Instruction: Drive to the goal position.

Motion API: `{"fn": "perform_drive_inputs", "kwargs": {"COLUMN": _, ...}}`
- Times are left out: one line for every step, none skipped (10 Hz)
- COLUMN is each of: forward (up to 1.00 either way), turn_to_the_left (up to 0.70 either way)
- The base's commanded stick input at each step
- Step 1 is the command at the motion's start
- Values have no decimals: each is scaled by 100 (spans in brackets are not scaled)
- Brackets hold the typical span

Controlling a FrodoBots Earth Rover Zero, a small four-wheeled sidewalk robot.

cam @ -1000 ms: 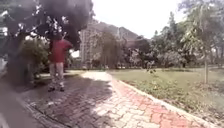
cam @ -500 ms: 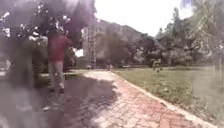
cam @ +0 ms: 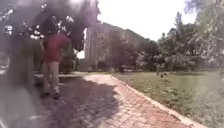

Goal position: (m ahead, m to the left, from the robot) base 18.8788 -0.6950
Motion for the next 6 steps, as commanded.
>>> {"fn": "perform_drive_inputs", "kwargs": {"forward": 70, "turn_to_the_left": 0}}
{"fn": "perform_drive_inputs", "kwargs": {"forward": 70, "turn_to_the_left": 0}}
{"fn": "perform_drive_inputs", "kwargs": {"forward": 70, "turn_to_the_left": 0}}
{"fn": "perform_drive_inputs", "kwargs": {"forward": 70, "turn_to_the_left": 0}}
{"fn": "perform_drive_inputs", "kwargs": {"forward": 70, "turn_to_the_left": 17}}
{"fn": "perform_drive_inputs", "kwargs": {"forward": 70, "turn_to_the_left": 35}}
